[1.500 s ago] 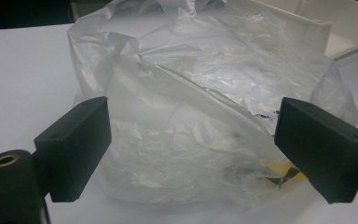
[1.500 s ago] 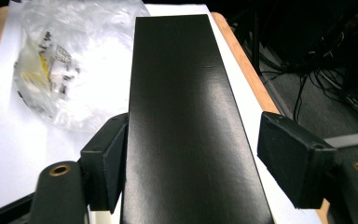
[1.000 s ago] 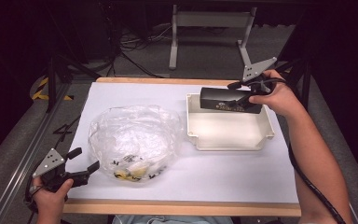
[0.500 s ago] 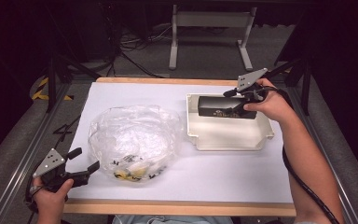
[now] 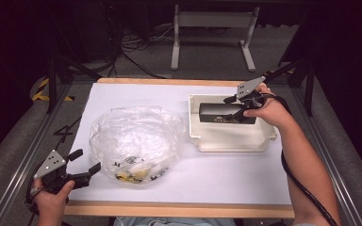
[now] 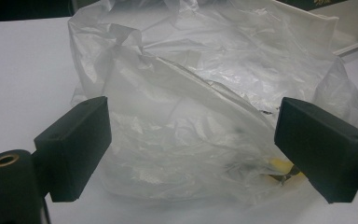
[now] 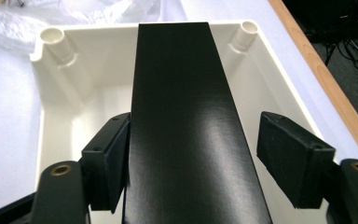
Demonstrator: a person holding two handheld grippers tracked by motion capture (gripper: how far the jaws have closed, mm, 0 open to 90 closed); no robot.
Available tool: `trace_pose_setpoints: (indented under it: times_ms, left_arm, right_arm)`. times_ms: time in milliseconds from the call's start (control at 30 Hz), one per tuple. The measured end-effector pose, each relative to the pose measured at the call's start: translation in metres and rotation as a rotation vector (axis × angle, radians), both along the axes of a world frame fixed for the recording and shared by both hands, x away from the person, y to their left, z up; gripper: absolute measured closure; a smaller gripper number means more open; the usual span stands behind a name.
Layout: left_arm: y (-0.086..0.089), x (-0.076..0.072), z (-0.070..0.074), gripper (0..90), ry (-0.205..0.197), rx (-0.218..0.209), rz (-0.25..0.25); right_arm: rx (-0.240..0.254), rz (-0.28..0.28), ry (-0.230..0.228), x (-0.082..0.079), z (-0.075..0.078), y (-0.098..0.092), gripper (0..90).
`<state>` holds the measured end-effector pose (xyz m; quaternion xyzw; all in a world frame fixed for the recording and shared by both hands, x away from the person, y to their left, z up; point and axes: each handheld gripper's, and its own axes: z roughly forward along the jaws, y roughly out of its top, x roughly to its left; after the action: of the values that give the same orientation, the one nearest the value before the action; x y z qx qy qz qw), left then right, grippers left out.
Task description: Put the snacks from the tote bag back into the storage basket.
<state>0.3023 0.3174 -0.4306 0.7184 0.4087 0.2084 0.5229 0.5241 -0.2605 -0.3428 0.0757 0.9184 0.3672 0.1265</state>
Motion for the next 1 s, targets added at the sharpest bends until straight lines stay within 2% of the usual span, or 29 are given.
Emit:
trace_pose_setpoints:
  times_ms: [267,500,833,1000]
  left_arm:
    - [0.0,0.0,-0.001,11.8,0.004,0.005,0.004]
    - [-0.001,0.0,0.0,11.8,0.009,0.011,0.004]
    - [0.0,0.0,-0.001,11.8,0.011,0.011,0.005]
    - [-0.001,0.001,-0.001,11.8,0.01,0.007,0.002]
  right_arm:
    - [-0.029,0.021,0.019,0.003,-0.016,-0.001,28.7]
    - [-0.023,0.015,0.03,0.004,-0.026,-0.004,28.7]
    - [-0.022,0.017,0.041,0.006,-0.034,-0.007,28.6]
    - [-0.047,0.023,0.069,0.006,-0.039,-0.006,28.3]
